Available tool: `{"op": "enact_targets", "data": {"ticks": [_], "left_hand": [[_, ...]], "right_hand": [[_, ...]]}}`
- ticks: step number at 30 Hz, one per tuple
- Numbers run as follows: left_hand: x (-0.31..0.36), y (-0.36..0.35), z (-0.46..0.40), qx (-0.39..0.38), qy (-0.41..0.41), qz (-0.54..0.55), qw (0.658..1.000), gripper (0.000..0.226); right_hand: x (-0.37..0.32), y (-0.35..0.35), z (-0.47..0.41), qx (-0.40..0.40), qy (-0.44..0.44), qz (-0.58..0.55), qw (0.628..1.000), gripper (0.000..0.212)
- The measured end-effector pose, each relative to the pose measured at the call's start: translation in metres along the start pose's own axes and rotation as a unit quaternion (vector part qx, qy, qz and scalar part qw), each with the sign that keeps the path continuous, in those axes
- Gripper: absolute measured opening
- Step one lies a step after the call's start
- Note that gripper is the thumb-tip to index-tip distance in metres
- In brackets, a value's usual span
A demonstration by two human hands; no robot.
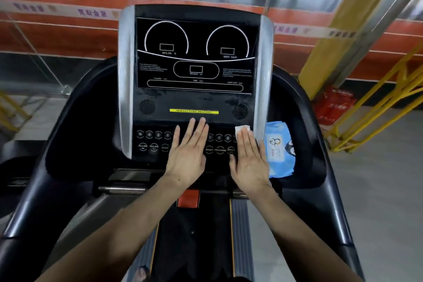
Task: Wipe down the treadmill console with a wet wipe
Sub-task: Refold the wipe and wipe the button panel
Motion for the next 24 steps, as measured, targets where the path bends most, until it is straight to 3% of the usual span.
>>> {"op": "enact_targets", "data": {"ticks": [6, 13, 24], "left_hand": [[0.021, -0.019, 0.002, -0.028, -0.001, 0.002, 1.000, 0.083], [0.001, -0.016, 0.020, -0.015, 0.020, 0.022, 0.999, 0.079], [-0.104, 0.010, 0.056, 0.017, 0.051, 0.030, 0.998, 0.078]], "right_hand": [[0.007, -0.011, 0.010, -0.010, -0.036, -0.030, 0.999, 0.073], [-0.022, -0.022, 0.019, -0.029, -0.094, -0.078, 0.992, 0.073], [-0.142, -0.018, 0.004, -0.068, -0.031, -0.092, 0.993, 0.070]]}}
Point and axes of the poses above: each hand's wrist, its own z-axis away from the middle knuckle, its own y-axis out of the back of the hand, x = y × z, the point moved 6 cm from there along -z, towards the middle knuckle, and after that the axes turned 9 degrees about z, right-handed, at the moved point
